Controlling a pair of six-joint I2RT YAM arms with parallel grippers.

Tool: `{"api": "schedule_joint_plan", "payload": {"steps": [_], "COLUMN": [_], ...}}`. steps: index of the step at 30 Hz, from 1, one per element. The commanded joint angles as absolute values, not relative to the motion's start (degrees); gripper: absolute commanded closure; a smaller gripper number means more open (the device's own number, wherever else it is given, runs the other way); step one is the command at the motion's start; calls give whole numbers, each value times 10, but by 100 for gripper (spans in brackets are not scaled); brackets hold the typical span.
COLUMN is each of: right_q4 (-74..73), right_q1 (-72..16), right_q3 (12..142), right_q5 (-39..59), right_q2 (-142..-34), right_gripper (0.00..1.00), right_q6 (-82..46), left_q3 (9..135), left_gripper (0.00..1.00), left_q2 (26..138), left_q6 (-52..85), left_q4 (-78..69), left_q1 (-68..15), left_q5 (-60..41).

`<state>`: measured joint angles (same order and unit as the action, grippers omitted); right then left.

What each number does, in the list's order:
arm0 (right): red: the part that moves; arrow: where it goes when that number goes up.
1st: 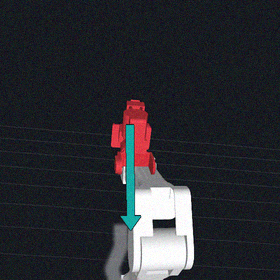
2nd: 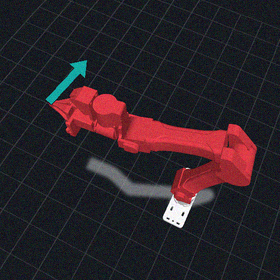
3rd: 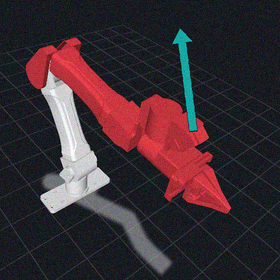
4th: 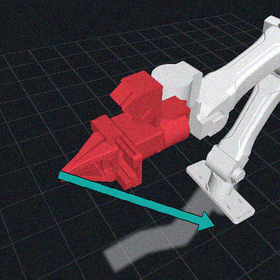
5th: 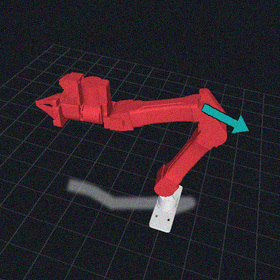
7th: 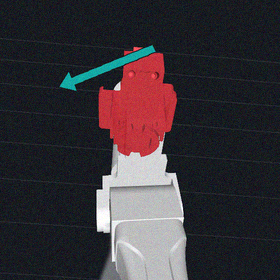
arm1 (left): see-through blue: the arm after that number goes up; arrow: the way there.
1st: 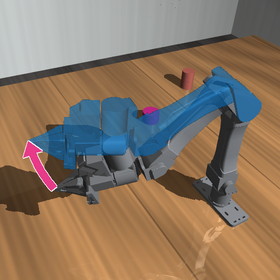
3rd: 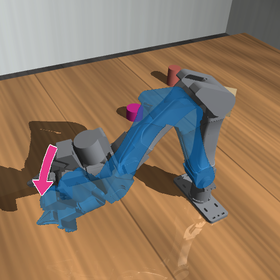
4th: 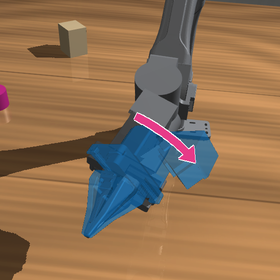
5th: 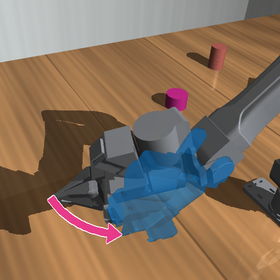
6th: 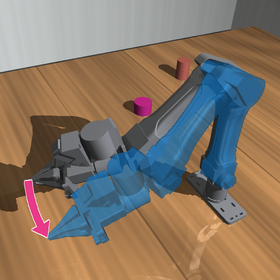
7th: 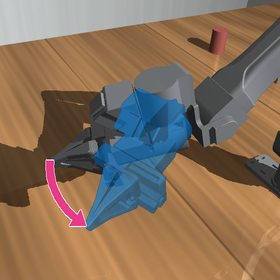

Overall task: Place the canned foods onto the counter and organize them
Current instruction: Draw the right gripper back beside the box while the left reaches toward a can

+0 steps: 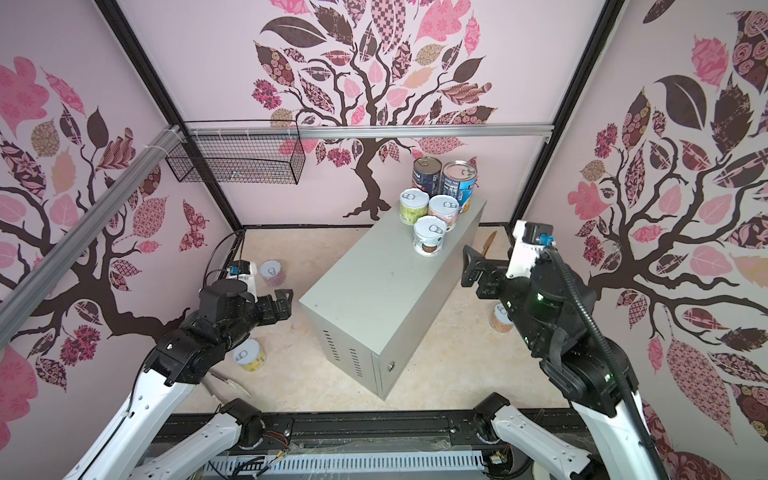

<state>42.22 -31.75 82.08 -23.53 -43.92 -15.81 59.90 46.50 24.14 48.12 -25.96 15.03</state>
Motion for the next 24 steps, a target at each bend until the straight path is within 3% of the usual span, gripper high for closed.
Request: {"api": "schedule_joint_plan", "payload": {"steps": [1,12,24], "right_q4": [397,379,350], "right_q1": [-320,-320,-318], "right_q3": [745,517,389], "right_q5": [-255,-216,-178], "right_q2": [-390,-265,-278], "right_gripper": [0,0,0], "right_q6": [-221,-353,-401], "left_q3": [633,659,666], "left_gripper": [2,2,2], "left_q2": [480,560,687], "left_q6": [245,261,254], "left_q4": [504,482,396], "left_q1": [-257,-234,-126], "left_q5": [167,133,19]}}
